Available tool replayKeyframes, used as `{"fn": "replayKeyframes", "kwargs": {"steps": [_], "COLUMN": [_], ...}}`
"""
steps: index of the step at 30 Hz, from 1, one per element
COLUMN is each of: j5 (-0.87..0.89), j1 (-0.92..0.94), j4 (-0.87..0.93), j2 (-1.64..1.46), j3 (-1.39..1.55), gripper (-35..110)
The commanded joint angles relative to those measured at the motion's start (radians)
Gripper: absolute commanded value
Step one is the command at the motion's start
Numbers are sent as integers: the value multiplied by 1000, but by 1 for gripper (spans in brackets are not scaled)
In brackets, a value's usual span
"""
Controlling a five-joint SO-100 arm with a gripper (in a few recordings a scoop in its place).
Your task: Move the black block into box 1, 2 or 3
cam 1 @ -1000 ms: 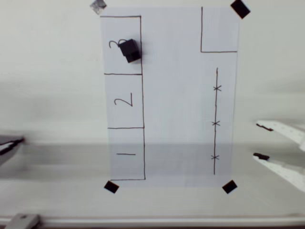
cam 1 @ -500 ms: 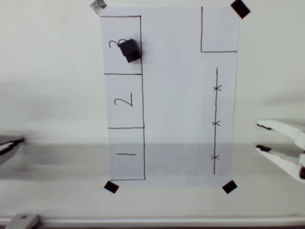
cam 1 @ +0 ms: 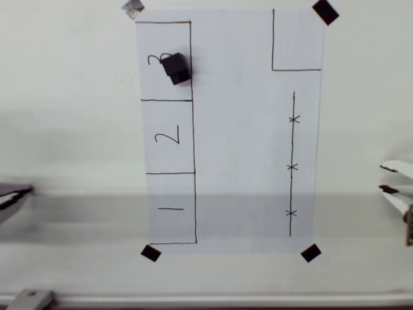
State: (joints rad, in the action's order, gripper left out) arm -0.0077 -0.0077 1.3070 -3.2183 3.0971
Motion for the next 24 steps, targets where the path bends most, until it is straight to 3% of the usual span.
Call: {"fn": "replayKeyframes", "kwargs": {"steps": [1, 24], "j5": [0, -25], "j1": [5, 8], "j4": [32, 34], "j2": [-14, -14], "j3": [9, 9], "gripper": [0, 0]}}
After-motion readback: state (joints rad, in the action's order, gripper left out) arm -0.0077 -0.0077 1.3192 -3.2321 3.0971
